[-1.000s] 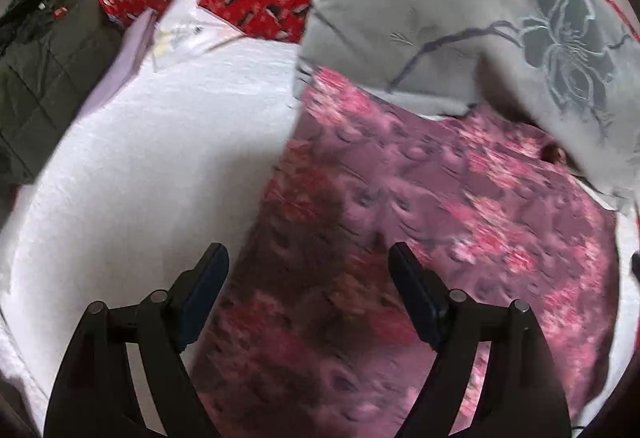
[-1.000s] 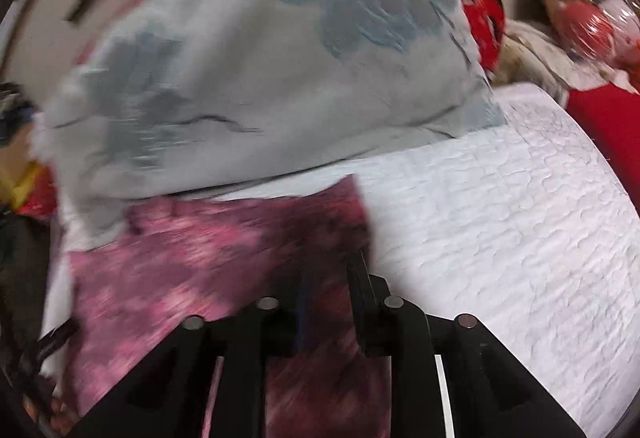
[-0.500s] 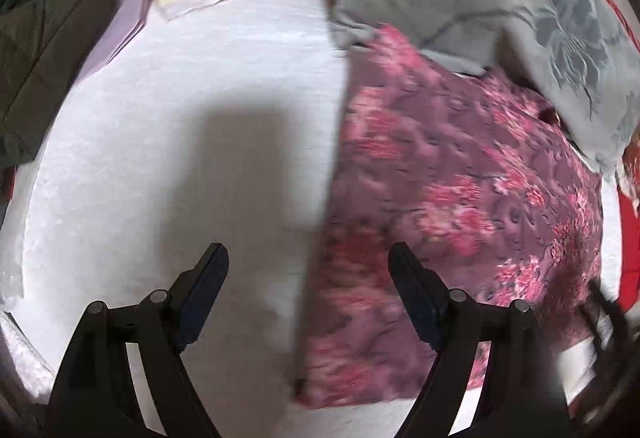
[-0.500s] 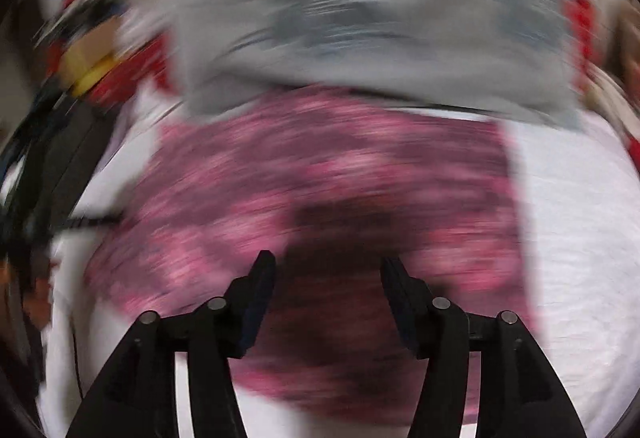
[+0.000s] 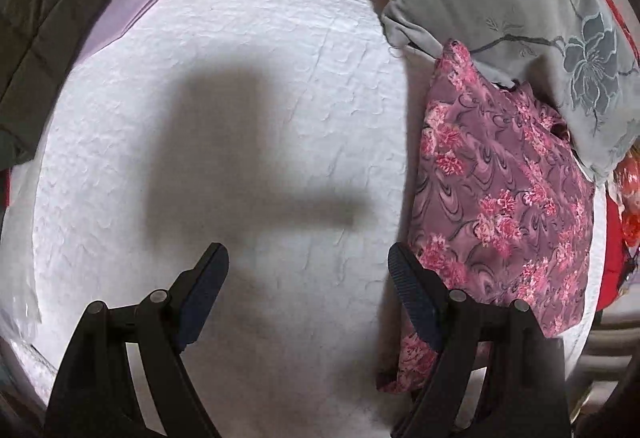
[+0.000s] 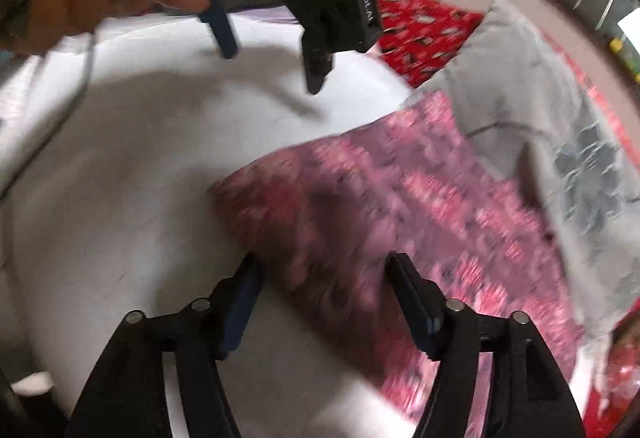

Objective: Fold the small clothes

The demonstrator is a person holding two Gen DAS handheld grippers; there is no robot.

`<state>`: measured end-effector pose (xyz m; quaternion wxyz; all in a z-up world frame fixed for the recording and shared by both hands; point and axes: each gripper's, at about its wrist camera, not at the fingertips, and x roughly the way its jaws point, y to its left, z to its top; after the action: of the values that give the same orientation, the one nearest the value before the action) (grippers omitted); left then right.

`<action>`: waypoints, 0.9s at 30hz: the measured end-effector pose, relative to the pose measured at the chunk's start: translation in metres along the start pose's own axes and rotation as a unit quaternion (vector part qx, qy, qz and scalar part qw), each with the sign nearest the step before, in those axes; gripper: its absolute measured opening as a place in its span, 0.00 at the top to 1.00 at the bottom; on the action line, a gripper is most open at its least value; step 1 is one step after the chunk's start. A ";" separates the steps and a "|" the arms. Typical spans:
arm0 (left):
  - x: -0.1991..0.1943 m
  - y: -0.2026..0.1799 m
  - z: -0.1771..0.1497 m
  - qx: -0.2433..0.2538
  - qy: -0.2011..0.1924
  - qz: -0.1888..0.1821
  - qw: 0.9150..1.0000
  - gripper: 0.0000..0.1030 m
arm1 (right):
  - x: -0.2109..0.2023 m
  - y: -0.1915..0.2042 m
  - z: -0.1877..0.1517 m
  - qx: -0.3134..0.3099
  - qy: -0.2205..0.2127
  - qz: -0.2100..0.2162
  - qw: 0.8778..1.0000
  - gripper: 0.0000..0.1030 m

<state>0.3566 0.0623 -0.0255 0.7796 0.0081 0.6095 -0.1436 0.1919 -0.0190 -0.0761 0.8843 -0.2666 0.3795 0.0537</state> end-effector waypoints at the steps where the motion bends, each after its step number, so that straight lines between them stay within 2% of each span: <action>1: 0.001 -0.003 0.004 0.005 0.004 -0.012 1.000 0.20 | 0.004 0.000 0.003 0.003 -0.006 -0.015 1.000 0.30; 3: 0.004 -0.004 0.014 0.002 0.010 -0.040 0.999 0.20 | 0.013 0.001 0.011 0.006 -0.007 -0.036 0.999 0.33; 4: 0.006 -0.004 0.019 -0.004 0.015 -0.061 0.998 0.20 | 0.018 -0.001 0.014 0.005 -0.010 -0.039 0.999 0.47; 5: 0.007 -0.005 0.023 -0.010 0.020 -0.081 0.996 0.20 | 0.020 -0.002 0.014 0.004 -0.013 -0.037 0.999 0.75; 6: 0.009 -0.007 0.027 -0.017 0.026 -0.101 0.994 0.20 | 0.023 -0.002 0.017 0.000 -0.012 -0.038 0.999 0.84; 9: 0.023 -0.022 0.045 -0.032 0.050 -0.155 0.986 0.20 | 0.014 -0.019 0.019 0.021 -0.040 -0.034 0.998 0.89; 11: 0.030 -0.035 0.051 -0.032 0.064 -0.170 0.983 0.20 | -0.002 -0.031 0.017 0.041 -0.065 -0.034 0.996 0.90; 13: 0.040 -0.055 0.059 -0.026 0.077 -0.171 0.982 0.20 | -0.017 -0.038 0.013 0.053 -0.084 -0.033 0.995 0.91; 17: 0.048 -0.084 0.065 -0.015 0.077 -0.155 0.985 0.20 | -0.026 -0.047 0.010 0.064 -0.099 -0.018 0.993 0.92; 18: 0.048 -0.090 0.064 -0.012 0.075 -0.153 0.985 0.27 | -0.027 -0.048 0.009 0.064 -0.100 -0.014 0.993 0.92; 19: 0.046 -0.096 0.063 -0.007 0.071 -0.148 0.986 0.53 | -0.029 -0.048 0.008 0.065 -0.103 -0.011 0.992 0.93; 21: 0.045 -0.107 0.061 0.011 0.080 -0.139 0.987 0.84 | -0.031 -0.053 0.005 0.075 -0.107 -0.002 0.991 0.93; 24: 0.035 -0.120 0.060 0.024 0.062 -0.116 0.991 0.91 | -0.036 -0.060 -0.001 0.095 -0.114 0.007 0.989 0.93; 27: 0.013 -0.131 0.059 0.020 0.041 -0.130 0.990 0.93 | -0.046 -0.075 -0.007 0.129 -0.125 0.018 0.984 0.93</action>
<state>0.3850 -0.0770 -0.0016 0.7282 -0.0497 0.6340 -0.2556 0.1774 -0.0817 -0.0158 0.9506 -0.1346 0.2747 0.0530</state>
